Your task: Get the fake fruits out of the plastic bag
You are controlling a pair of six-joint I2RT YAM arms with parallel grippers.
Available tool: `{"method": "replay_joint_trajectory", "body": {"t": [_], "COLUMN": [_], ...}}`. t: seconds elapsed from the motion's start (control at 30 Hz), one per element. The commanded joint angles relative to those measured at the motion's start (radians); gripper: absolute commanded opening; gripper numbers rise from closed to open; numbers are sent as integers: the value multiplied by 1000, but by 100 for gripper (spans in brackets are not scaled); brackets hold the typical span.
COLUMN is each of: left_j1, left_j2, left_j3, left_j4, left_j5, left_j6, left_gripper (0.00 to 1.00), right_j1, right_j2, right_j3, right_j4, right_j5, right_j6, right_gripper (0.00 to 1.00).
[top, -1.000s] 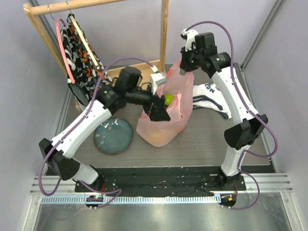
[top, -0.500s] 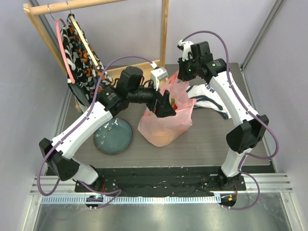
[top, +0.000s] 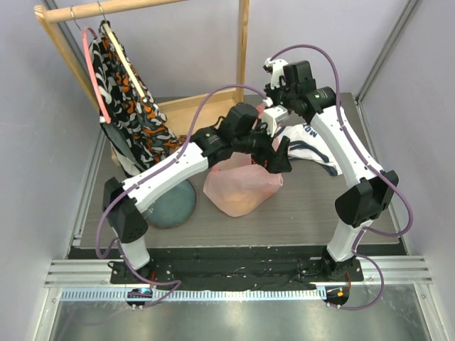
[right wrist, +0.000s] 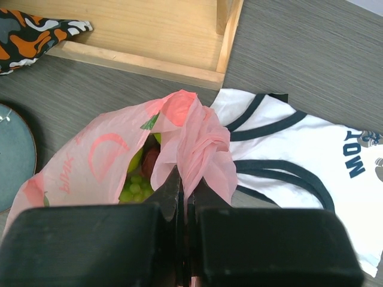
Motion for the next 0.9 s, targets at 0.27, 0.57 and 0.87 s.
{"method": "replay_joint_trajectory", "body": {"t": [0.27, 0.57, 0.87], "left_j1": [10, 320, 317], "left_j2": [68, 117, -71], "left_j3": [298, 633, 228], "left_j4": [-131, -150, -128], "left_j5": [-212, -292, -158], "left_j6": [160, 224, 192], "left_gripper": [0, 0, 3], "right_j1": [-154, -420, -427], "right_j2": [14, 196, -375], "right_j3": [93, 613, -130], "right_j4": [11, 63, 193], "right_j5": [-10, -140, -204], "right_j6": [20, 147, -26], "right_gripper": [1, 1, 1]}}
